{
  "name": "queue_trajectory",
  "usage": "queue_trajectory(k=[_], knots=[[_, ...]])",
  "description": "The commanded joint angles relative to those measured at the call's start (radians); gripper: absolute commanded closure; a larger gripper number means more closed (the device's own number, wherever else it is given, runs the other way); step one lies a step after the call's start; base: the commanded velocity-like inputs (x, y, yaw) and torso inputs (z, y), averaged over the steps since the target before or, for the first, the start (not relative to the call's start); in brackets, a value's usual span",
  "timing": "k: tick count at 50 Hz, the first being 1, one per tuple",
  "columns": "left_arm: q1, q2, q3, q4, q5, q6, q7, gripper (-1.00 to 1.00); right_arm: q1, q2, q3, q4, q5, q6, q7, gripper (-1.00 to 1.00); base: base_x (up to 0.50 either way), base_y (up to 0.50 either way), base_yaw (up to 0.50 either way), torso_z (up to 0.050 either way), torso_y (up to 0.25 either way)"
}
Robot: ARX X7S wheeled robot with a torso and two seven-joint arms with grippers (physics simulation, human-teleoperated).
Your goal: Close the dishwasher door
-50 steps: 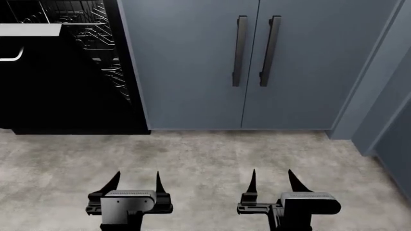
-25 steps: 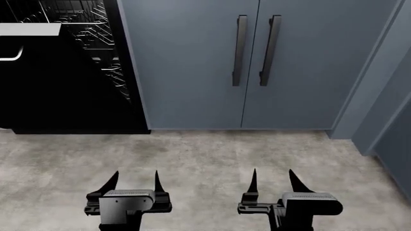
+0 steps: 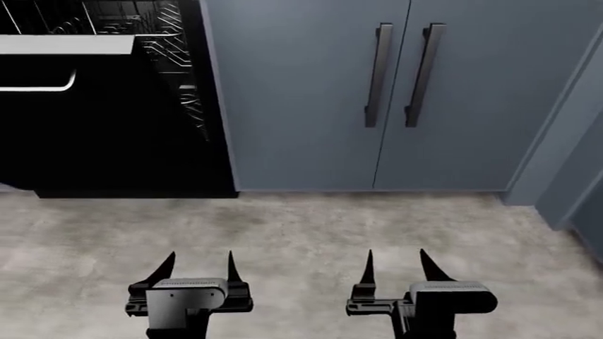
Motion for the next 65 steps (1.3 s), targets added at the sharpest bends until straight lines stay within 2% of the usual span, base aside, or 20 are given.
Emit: queue_trajectory(k=[1, 65], knots=[[-0.003, -0.002, 0.001, -0.006, -0.016, 0.001, 0.002, -1.0, 0.005, 0.005, -0.013, 0.0, 0.0, 0.009, -0.004, -1.0, 0.08, 0.5, 0.0, 0.0, 0.0], [-0.012, -0.018, 0.024, -0.004, -0.037, -0.022, -0.026, -1.0, 0.0, 0.023, -0.028, -0.008, 0.019, -0.015, 0.011, -1.0, 0.06, 0.5, 0.0, 0.0, 0.0]])
